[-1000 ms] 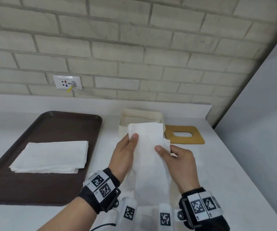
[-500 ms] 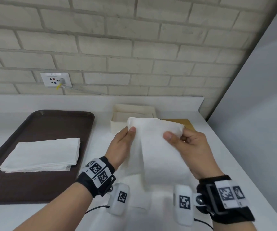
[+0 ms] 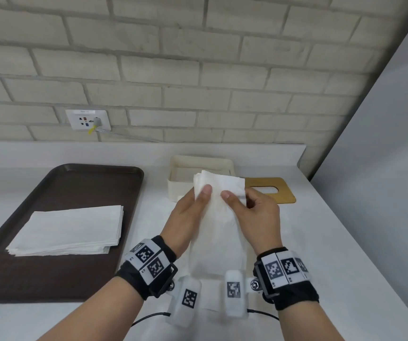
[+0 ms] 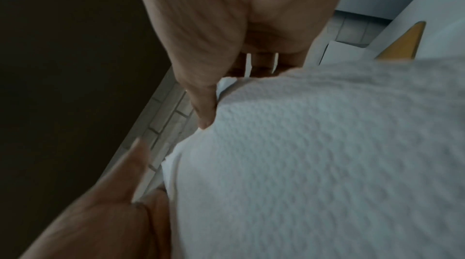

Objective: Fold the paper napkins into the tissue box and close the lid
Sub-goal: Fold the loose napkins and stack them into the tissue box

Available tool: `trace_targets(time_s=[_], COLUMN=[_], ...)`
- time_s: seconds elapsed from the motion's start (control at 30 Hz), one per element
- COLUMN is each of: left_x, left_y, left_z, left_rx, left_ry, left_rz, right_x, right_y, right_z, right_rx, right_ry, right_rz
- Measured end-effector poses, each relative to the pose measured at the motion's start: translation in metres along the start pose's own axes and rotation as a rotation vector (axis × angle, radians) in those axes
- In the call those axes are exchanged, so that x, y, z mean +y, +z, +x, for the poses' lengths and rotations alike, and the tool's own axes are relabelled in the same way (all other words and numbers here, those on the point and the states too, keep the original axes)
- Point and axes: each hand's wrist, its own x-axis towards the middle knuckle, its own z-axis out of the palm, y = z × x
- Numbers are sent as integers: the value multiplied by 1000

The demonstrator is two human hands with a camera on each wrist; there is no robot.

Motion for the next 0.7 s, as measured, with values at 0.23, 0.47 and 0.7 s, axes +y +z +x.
trace_targets(time_s=[0.23,0.47,0.7], left_x=[-4,-4,-30], left_y=[-6,-11,-12], left_z=[4,8,-10], left_rx=[52,62,19], left_ry=[91,127,172], left_rz=[118,207,207], right_x=[3,24,26], right_y=[6,14,31], right_z=[-14,-40,-65], right_rx=[-149,-372,-107], right_ry=[226,118,148], right_rz=[229,12,115])
